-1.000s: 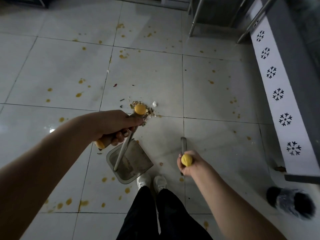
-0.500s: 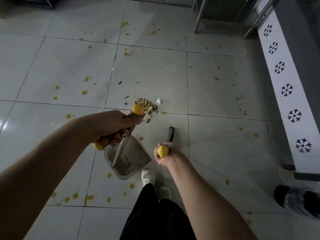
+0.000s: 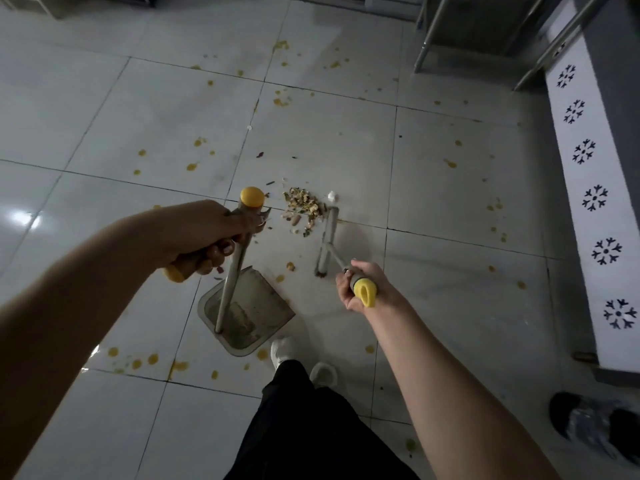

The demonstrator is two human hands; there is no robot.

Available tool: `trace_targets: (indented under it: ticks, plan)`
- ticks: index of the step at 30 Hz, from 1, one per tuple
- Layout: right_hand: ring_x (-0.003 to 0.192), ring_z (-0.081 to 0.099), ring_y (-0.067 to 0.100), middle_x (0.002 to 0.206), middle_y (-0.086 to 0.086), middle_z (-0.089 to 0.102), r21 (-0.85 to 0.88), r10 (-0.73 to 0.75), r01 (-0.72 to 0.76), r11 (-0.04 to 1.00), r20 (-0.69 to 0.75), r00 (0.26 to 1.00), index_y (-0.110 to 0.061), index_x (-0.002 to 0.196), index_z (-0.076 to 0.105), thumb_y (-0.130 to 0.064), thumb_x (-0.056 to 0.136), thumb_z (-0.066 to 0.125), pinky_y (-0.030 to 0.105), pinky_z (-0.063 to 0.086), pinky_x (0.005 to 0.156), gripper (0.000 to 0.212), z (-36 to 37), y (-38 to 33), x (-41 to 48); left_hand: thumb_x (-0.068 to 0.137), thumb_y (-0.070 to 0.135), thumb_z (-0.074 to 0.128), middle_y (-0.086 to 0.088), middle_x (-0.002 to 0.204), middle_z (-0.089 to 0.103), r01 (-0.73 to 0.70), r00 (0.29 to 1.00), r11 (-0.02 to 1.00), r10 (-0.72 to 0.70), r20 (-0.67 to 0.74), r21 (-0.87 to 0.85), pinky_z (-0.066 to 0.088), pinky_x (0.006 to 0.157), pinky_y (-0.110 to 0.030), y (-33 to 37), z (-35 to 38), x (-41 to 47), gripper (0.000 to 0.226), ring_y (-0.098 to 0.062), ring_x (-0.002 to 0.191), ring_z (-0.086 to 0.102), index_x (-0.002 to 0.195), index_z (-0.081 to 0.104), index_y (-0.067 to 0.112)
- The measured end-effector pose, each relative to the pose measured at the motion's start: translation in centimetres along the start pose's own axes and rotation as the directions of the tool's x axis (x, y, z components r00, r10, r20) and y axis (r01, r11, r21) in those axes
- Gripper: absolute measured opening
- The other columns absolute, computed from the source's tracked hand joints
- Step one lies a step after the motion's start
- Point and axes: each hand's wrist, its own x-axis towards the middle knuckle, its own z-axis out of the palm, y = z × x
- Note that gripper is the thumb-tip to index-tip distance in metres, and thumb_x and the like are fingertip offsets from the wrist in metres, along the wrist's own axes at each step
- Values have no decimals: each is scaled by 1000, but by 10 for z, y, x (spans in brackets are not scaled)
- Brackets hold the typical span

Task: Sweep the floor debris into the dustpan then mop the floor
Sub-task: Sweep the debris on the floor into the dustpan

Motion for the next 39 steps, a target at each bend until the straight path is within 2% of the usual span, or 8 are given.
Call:
trace_targets:
  ticks: [4, 9, 15, 18, 23, 27, 30, 39]
  plan:
    - [23, 49, 14, 33, 4, 48, -131, -49, 35, 991, -108, 993, -7, 65, 44, -25, 100, 36, 15, 38, 26, 40, 7, 19, 3, 87, 47, 54, 5, 41, 42, -7, 1000, 1000, 7, -6, -6, 36, 34, -18, -18, -5, -11, 42, -5, 33, 37, 80, 54, 6]
    - [23, 49, 12, 32, 3, 49, -145, -55, 35, 989, -138, 989, -10, 70, 43, -21, 101, 36, 15, 38, 26, 34, 16, 44, 23, 85, 48, 55, 5, 41, 41, -1, 1000, 999, 1, -3, -45, 35, 34, -18, -40, -23, -15, 42, -5, 34, 35, 76, 55, 7]
    - [25, 46, 10, 40, 3, 43, -23, -18, 17, 1000, -32, 999, -8, 69, 41, -21, 99, 42, 14, 39, 27, 33, 54, 54, 34, 85, 50, 55, 6, 39, 41, 9, 1000, 999, -8, 15, -48, 35, 34, -18, -76, -54, -16, 42, -5, 32, 36, 78, 53, 8]
    - [27, 45, 6, 42, 1, 42, -107, 24, -19, 994, 48, 999, -11, 66, 40, -26, 99, 42, 13, 40, 29, 36, 83, 68, 36, 85, 50, 54, 7, 38, 42, 10, 1000, 998, -9, 14, -59, 36, 35, -17, -97, -77, -21, 42, -5, 31, 36, 79, 54, 8]
    - [35, 50, 6, 56, 0, 50, -410, 176, -153, 899, 17, 984, -8, 81, 47, -34, 92, 58, 15, 43, 33, 30, 121, 90, 35, 89, 47, 52, 6, 38, 42, 27, 1000, 997, -26, 10, -77, 37, 36, -17, -134, -120, -35, 41, -6, 31, 37, 80, 55, 7]
    - [38, 49, 5, 61, 1, 53, -513, 219, -183, 839, 10, 976, -5, 91, 51, -21, 75, 74, 14, 43, 34, 33, 157, 101, 45, 89, 46, 52, 4, 41, 43, 31, 999, 991, -32, -10, -130, 37, 36, -19, -168, -152, -46, 41, -7, 34, 37, 82, 54, 6]
    - [35, 47, 6, 56, 2, 51, -577, 253, -221, 786, -25, 967, -3, 86, 50, -14, 70, 71, 15, 41, 31, 29, 186, 119, 59, 90, 44, 52, 5, 40, 42, 46, 999, 986, -49, -18, -161, 36, 36, -18, -190, -172, -53, 39, -7, 33, 36, 81, 53, 7]
    - [33, 48, 8, 53, 0, 49, -645, 402, -395, 654, -145, 904, -4, 83, 48, -21, 90, 56, 17, 40, 28, 20, 231, 160, 113, 88, 45, 54, 5, 40, 45, 128, 992, 971, -129, 9, -204, 38, 38, -17, -236, -211, -55, 39, -8, 33, 39, 80, 55, 7]
